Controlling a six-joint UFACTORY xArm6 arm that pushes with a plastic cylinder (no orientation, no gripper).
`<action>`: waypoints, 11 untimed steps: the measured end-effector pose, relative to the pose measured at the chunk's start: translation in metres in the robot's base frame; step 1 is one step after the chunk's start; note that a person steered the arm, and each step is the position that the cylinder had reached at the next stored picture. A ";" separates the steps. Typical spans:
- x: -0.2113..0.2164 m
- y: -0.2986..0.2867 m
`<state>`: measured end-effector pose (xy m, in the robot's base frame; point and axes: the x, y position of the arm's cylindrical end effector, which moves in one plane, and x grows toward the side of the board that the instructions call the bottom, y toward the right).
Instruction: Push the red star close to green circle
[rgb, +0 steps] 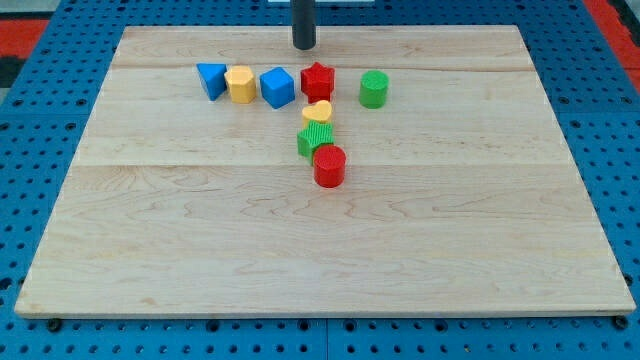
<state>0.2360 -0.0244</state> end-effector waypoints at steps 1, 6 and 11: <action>0.010 -0.001; 0.050 0.005; 0.046 0.052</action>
